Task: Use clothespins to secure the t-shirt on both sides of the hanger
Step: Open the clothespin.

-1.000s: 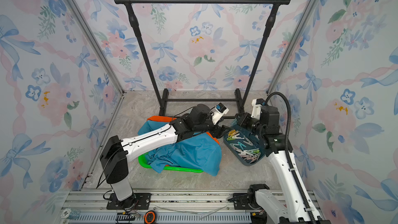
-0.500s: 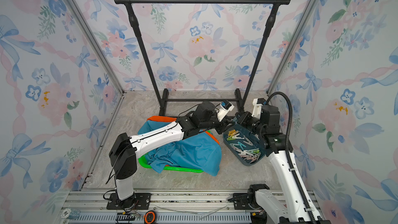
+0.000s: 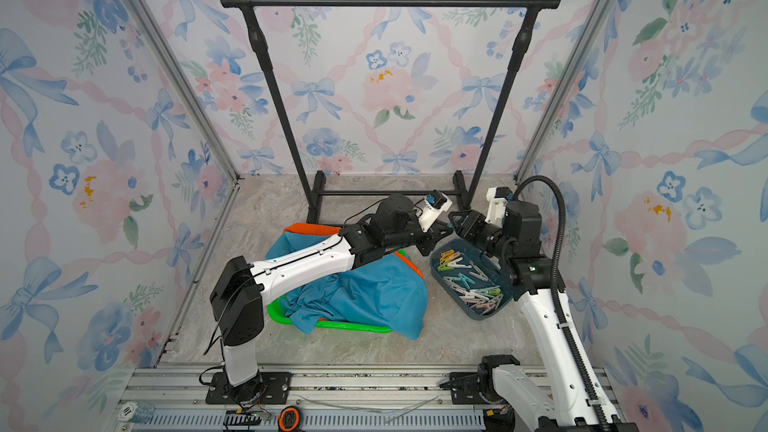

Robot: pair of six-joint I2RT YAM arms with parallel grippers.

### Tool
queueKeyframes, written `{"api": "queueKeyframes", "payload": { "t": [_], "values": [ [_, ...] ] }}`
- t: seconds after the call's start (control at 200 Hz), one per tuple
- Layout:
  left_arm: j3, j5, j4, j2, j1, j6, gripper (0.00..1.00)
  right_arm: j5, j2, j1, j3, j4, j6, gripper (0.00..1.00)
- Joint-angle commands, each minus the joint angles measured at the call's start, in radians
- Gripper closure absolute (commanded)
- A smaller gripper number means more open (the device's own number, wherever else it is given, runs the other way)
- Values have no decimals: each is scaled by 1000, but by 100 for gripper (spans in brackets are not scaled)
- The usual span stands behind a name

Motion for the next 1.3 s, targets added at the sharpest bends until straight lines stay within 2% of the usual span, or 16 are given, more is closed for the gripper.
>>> {"api": "queueKeyframes", "payload": {
  "t": [0.0,0.085,0.2,0.435,0.655,0.735,1.0,1.295],
  "values": [
    [-61,-33,89,-65,20,0,100,-72,-15,-40,26,-15,7,41],
    [-120,-26,155,-101,37,-23,100,-80,-32,-49,27,-16,1,32],
    [-145,-32,186,-127,40,-17,100,-104,-24,-45,32,-10,11,29],
    [-164,-22,236,-135,37,-30,100,-73,27,8,70,13,25,27],
    [-169,-21,244,-133,35,-29,100,-49,88,50,107,66,61,31],
    [-169,-20,245,-133,34,-28,100,-36,105,63,122,72,62,35],
    [-166,-23,248,-125,35,-19,100,-29,136,70,138,107,86,59],
    [-158,-42,248,-101,35,-6,100,-23,144,78,130,120,93,70]
  ]
}}
